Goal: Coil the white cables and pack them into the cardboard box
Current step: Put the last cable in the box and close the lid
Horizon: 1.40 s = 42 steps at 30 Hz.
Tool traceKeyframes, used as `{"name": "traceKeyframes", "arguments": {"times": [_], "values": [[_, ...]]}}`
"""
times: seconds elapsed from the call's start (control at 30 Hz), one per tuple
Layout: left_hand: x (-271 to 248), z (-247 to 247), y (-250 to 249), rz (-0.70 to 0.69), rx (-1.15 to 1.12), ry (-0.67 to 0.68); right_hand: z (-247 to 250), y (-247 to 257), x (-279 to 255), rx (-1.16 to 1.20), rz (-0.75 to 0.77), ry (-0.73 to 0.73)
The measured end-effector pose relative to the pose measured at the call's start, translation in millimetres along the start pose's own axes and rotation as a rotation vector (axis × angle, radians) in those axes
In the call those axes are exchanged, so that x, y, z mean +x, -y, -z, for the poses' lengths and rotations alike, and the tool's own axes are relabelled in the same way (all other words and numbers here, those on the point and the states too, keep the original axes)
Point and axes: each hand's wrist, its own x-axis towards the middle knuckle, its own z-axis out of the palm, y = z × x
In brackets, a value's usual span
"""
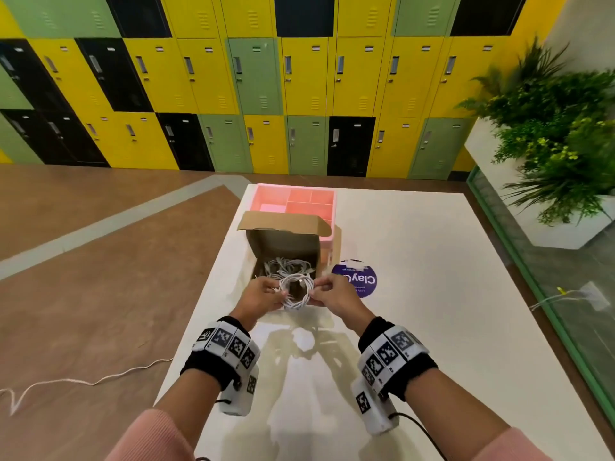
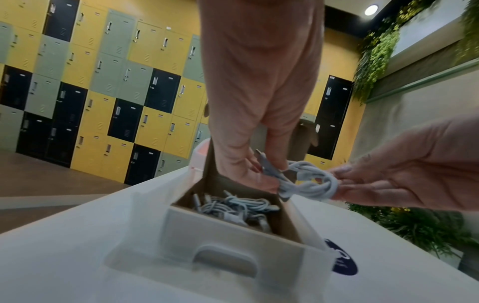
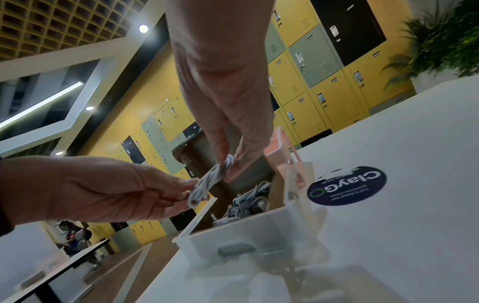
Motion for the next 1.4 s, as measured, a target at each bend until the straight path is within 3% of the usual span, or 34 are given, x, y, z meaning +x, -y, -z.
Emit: {"name": "traceKeyframes", "arguments": {"times": [0.27, 0.73, 1.03, 1.1, 1.2, 1.3, 1.4], "values": [[37, 41, 15, -0.025, 0.063, -0.169, -44, 14, 32, -0.022, -0.032, 0.045], [87, 43, 24, -0.046, 0.367, -0.183, -54, 2, 74, 0.008, -0.17, -0.034], [94, 62, 11, -0.206, 0.42, -0.342, -29, -8, 73, 0.101, -0.164, -0.359], [96, 65, 0, -0.268, 0.359, -0.337, -24, -1, 73, 0.07, -0.124, -0.424], [100, 66, -20, -0.329, 0.285, -0.311, -15, 15, 77, -0.025, 0.052, -0.473], [101, 68, -33, -0.359, 0.282, -0.323, -11, 24, 81, -0.139, 0.243, -0.454], [101, 73, -33, -0.364, 0.323, -0.316, -10, 26, 82, -0.215, 0.316, -0.425]]}}
